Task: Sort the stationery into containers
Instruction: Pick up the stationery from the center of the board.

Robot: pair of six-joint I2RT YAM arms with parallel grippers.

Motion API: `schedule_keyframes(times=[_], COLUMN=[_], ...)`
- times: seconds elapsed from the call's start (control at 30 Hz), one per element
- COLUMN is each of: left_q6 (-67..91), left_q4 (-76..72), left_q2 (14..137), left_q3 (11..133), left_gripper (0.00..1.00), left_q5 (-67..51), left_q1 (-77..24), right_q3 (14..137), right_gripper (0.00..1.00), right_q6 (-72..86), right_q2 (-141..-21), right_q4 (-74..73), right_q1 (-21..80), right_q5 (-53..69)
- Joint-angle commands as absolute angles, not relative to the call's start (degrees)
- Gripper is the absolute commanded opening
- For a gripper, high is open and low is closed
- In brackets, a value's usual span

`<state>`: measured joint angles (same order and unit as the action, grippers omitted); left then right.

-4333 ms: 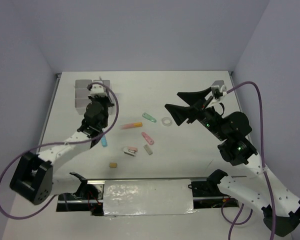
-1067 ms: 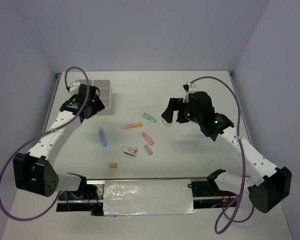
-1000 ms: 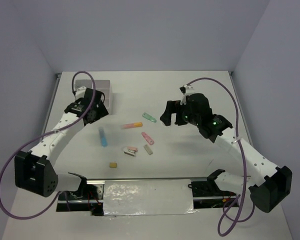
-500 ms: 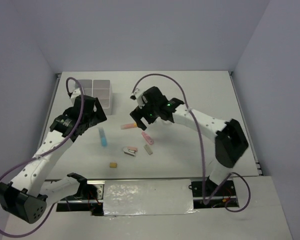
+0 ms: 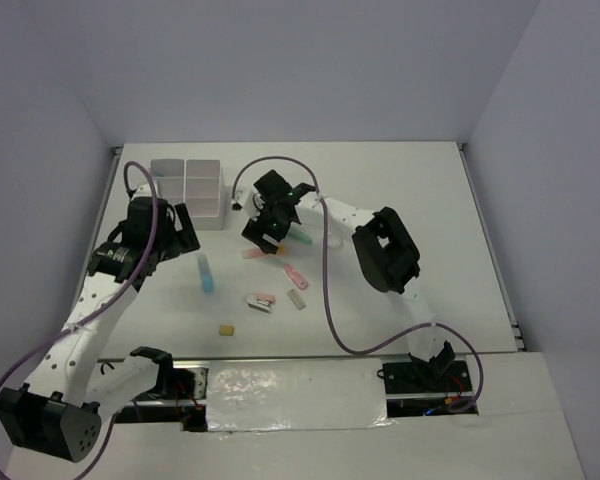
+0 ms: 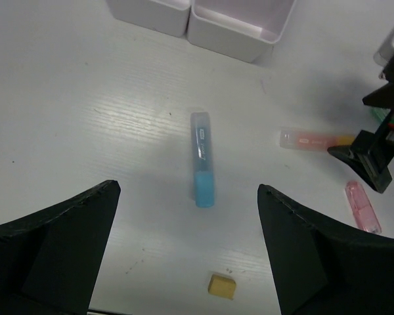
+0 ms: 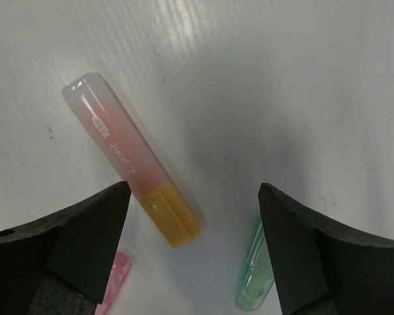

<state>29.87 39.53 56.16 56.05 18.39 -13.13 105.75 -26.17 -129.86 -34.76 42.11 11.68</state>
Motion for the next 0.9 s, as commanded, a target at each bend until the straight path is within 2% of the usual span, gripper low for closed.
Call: schedule_keyframes(times=[0.0,0.23,0.33,0.47,0.5,0.67,0.73,0.77,0.87], left_q6=[26.8,26.5,26.4,26.3,26.5,26.7,26.7,26.7,26.9], left_q4=[35.0,34.1,33.7,33.4,33.7,33.5,33.3,33.4,33.1], left_q2=[52.7,53.2,53.2,53.2,53.2,51.7,51.1,50.8,49.8], left_q3=[55.1,54.2,53.9,53.7,53.8,53.5,53.4,53.3,52.8], left_gripper=[0.99,0.99,0.99,0.99,0.99,0.99,0.99,0.99,0.99], left_q5=[12.6,7.6,6.9,6.5,6.8,7.6,7.0,7.0,6.7], left_q1=[-9.8,-7.8,-7.7,-7.6,-7.6,-6.7,-6.1,-6.0,-5.5], right_q3=[101.6,99.0,98.9,105.0,106.4,106.2,111.5,114.2,119.0], right_gripper=[0.87,0.88,0.92,0.91,0.90,0.92,0.92,0.92,0.93], right_q6=[-26.5,-6.4,7.0,25.8,35.8,64.8,77.4,84.9,92.0], right_q2=[-125.3,-119.0,-115.8,-116.5,-117.7,-120.4,-123.6,-125.0,-128.4], right_q4=[-32.1,-20.9,-17.7,-28.2,-31.3,-46.8,-54.0,-63.1,-68.2], right_q1=[42.0,41.8,41.7,41.9,42.4,45.3,47.3,48.2,51.8], right_q5=[14.3,3.9,-6.4,-21.0,-25.4,-33.2,-35.1,-36.6,-37.9])
